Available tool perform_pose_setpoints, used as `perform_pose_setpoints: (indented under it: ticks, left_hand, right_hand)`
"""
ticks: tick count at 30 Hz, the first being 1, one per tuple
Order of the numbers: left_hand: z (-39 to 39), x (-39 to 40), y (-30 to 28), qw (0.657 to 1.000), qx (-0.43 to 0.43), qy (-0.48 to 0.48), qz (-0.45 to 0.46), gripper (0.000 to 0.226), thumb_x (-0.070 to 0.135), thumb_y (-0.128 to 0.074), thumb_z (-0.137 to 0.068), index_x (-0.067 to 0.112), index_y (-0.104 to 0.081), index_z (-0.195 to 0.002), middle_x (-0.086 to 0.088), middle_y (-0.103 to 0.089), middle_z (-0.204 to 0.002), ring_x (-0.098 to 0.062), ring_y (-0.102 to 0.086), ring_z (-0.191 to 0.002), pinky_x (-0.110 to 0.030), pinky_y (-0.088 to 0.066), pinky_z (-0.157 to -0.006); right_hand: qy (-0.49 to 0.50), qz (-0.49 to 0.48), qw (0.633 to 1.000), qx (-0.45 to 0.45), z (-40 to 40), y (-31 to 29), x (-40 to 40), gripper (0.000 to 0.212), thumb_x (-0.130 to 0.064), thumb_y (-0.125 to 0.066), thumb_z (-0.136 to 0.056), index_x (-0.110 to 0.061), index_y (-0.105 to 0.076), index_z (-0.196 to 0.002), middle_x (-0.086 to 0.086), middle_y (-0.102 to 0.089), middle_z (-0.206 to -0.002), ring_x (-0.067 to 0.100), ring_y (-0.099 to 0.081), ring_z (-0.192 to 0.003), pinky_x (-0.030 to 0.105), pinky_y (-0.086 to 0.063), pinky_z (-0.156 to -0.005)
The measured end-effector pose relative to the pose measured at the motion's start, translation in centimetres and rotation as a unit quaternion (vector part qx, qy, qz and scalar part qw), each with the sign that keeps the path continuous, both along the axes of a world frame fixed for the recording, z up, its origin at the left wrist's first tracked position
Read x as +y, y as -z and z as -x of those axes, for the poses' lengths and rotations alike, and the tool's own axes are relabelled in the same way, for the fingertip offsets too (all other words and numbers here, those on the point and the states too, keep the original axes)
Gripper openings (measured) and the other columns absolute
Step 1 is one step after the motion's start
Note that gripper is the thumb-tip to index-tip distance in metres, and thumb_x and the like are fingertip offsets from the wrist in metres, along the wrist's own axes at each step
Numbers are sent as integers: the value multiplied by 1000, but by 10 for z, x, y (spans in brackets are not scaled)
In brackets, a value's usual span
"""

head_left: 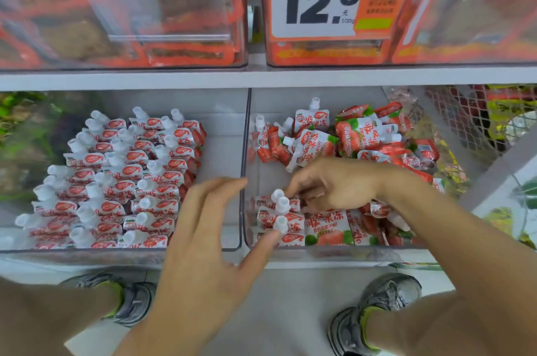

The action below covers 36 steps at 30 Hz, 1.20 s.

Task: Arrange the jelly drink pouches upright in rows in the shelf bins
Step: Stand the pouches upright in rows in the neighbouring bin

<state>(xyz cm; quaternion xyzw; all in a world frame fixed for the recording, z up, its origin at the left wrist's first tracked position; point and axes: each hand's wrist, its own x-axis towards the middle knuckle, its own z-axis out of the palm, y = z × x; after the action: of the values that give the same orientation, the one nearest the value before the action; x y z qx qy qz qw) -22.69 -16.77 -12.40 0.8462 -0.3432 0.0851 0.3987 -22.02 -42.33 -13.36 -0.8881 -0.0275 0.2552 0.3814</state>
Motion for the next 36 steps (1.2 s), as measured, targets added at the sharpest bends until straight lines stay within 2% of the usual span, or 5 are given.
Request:
perform_pose_setpoints:
  ticks: [5, 9, 24, 29, 36]
  left_hand:
    - [-16, -52, -43, 945, -123, 188, -237, 56, 57, -54, -84, 25, -46, -131, 9, -50, -122, -11, -49, -113, -19, -36, -95]
    - [-39, -84, -38, 849, -60, 230, -473, 49, 51, -63, -84, 16, -55, -118, -5, -55, -121, -26, -58, -107, -41, -52, -86]
    - [-54, -82, -36, 822, -65, 262, -501, 33, 49, -68, -80, 19, -59, -91, 6, -39, -70, -22, -50, -69, -32, -42, -58]
    - [-44, -81, -25, 826, -117, 243, -494, 42, 55, -56, -87, 23, -59, -115, -1, -59, -105, -27, -60, -98, -33, -49, -79]
    - [-40, -74, -24, 833, -142, 247, -475, 48, 58, -47, -91, 26, -53, -127, 4, -58, -112, -22, -58, -105, -33, -45, -80]
  right_hand:
    - [26, 9, 999, -35, 5, -5, -3, 39, -1, -73, -82, -36, -66, -96, -33, -68, -84, -17, -62, -83, 5, -46, -74]
    - [13, 120, 991, -58, 11, -3, -12, 54, -31, -89, -67, -28, -67, -116, -18, -67, -108, 3, -64, -98, 27, -54, -88]
    - [43, 415, 892, -174, 70, -68, -27, 34, -15, -73, -72, -27, -70, -104, -1, -62, -107, 20, -52, -108, 30, -45, -86]
    - [42, 56, 986, -153, 43, -54, -7, 38, -22, -81, -78, -27, -70, -115, -13, -69, -112, -3, -62, -99, 18, -49, -90]
    - [-87, 239, 963, -86, -9, 10, 0, 51, -19, -66, -87, -25, -54, -137, 0, -61, -128, 20, -58, -111, 20, -43, -73]
